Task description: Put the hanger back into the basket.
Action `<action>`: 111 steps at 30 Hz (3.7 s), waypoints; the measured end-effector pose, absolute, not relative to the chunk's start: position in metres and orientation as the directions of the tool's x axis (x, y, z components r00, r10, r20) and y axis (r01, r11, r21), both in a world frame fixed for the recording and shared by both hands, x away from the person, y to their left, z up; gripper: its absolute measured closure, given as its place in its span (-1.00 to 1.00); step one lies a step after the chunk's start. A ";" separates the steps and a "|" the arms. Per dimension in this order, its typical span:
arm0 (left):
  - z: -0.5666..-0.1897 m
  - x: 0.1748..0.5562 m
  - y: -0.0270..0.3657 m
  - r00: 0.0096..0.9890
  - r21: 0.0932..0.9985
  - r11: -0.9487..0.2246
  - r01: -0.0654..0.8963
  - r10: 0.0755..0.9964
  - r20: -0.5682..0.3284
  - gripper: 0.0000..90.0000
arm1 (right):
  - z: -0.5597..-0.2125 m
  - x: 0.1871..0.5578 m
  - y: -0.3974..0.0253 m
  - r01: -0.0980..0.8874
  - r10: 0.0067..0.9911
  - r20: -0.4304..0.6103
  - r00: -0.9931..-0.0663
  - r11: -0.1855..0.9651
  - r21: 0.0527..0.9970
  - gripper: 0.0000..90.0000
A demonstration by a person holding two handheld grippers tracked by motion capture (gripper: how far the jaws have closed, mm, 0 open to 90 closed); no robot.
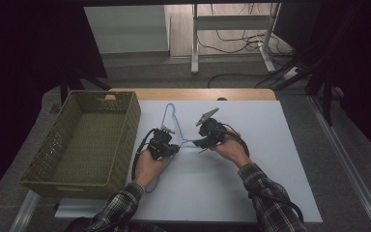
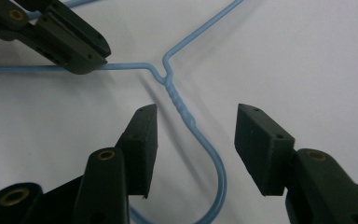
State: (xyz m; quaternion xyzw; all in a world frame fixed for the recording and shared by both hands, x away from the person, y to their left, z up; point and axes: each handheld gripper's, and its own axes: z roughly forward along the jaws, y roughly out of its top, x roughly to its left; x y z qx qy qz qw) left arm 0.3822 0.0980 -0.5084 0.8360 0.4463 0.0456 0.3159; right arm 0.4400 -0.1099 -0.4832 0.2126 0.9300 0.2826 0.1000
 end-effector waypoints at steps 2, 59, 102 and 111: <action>-0.508 0.382 0.098 0.598 0.570 -0.402 0.717 0.774 -0.207 0.91 | -0.486 0.443 -0.108 0.337 0.443 -0.058 -0.894 0.754 0.564 0.12; -0.488 0.380 0.099 0.631 0.638 -0.392 0.663 0.752 -0.193 0.94 | -0.441 0.409 -0.129 0.435 0.533 0.025 -0.845 0.661 0.612 0.52; -0.476 0.380 0.114 0.669 0.689 -0.327 0.647 0.678 -0.305 0.80 | -0.454 0.414 -0.115 0.329 0.449 0.133 -0.884 0.392 0.859 0.88; -0.435 0.365 0.106 0.740 0.697 -0.476 0.536 0.663 -0.117 0.50 | -0.416 0.392 -0.098 0.353 0.535 0.039 -0.844 0.500 0.791 0.88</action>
